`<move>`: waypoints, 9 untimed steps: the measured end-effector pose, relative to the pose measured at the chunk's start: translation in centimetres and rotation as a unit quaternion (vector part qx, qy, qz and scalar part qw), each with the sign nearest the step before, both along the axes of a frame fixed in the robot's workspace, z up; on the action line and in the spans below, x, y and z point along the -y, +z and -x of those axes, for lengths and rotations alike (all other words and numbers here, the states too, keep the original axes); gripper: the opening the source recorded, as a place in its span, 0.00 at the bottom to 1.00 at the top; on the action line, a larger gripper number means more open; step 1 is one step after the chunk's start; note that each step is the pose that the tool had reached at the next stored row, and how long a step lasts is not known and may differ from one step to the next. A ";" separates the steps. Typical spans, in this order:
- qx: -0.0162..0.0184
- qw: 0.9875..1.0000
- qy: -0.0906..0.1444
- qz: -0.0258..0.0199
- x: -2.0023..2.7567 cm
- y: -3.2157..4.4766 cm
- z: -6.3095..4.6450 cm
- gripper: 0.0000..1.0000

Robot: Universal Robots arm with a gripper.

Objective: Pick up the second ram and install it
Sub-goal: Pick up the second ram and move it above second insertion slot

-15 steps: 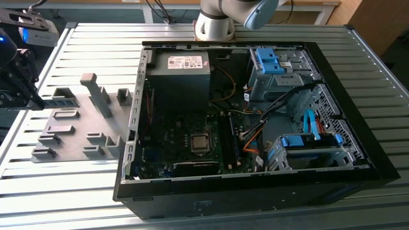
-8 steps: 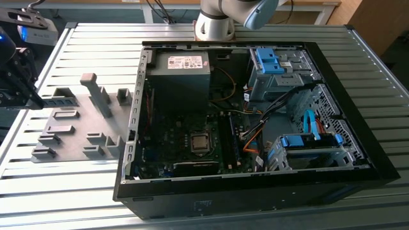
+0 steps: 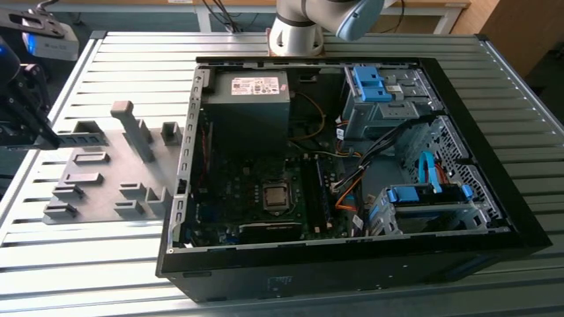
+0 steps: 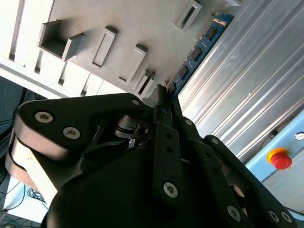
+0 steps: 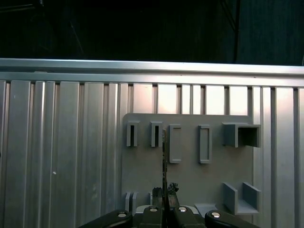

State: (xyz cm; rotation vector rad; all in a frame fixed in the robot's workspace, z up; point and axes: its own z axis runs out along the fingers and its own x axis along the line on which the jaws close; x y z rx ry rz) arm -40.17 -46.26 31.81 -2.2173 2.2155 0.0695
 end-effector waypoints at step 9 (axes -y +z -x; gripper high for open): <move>0.000 1.000 0.000 0.000 0.00 0.32 0.0 0.14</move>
